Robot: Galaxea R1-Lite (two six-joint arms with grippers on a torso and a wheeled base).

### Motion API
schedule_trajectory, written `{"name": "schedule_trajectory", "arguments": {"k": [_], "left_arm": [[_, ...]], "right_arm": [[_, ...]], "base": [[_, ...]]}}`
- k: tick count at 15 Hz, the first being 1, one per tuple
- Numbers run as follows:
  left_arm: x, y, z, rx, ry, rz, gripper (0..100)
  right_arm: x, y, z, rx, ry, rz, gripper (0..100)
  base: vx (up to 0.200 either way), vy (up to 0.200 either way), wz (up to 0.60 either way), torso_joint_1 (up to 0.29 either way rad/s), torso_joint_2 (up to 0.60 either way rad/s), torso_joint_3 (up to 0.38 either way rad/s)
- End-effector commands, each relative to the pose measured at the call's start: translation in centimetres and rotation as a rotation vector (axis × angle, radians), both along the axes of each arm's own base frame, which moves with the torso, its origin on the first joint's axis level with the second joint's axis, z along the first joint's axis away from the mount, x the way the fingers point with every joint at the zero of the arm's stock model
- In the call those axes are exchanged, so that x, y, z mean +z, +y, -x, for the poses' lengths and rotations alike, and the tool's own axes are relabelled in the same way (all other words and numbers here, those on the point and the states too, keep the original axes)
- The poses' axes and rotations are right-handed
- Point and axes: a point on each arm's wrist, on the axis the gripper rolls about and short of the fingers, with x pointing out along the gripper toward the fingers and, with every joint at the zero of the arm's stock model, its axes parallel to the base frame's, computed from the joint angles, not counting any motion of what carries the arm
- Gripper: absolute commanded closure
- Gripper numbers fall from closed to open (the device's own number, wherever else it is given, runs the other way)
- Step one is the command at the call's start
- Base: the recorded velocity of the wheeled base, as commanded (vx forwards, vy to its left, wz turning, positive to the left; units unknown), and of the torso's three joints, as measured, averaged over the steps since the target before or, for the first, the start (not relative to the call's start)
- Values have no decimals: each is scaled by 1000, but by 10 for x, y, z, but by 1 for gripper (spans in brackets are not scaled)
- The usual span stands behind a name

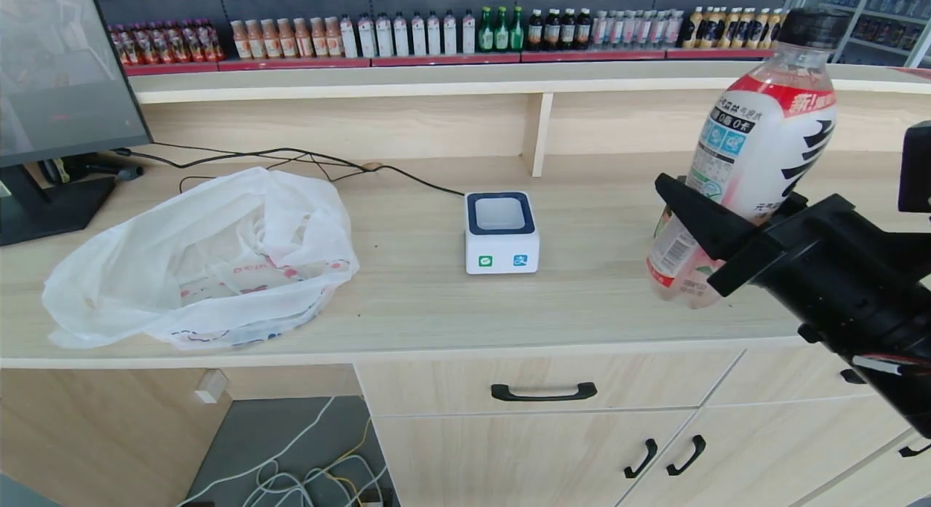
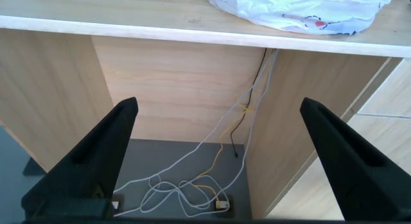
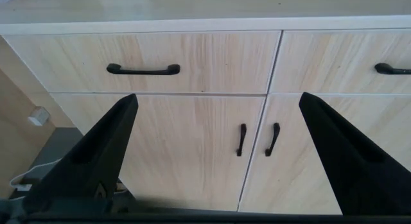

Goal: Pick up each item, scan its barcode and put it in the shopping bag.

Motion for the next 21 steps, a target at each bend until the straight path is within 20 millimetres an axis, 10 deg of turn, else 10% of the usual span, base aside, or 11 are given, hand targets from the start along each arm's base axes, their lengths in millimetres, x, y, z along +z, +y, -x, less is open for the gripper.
{"name": "schedule_trajectory", "arguments": {"k": [1, 21], "left_arm": [[0, 0, 0, 1, 0, 0, 0], [0, 0, 0, -2, 0, 0, 0]], "right_arm": [[0, 0, 0, 1, 0, 1, 0], [0, 0, 0, 1, 0, 2, 0]], "base": [[0, -200, 0, 7, 2, 2], [0, -60, 0, 1, 1, 1]]}}
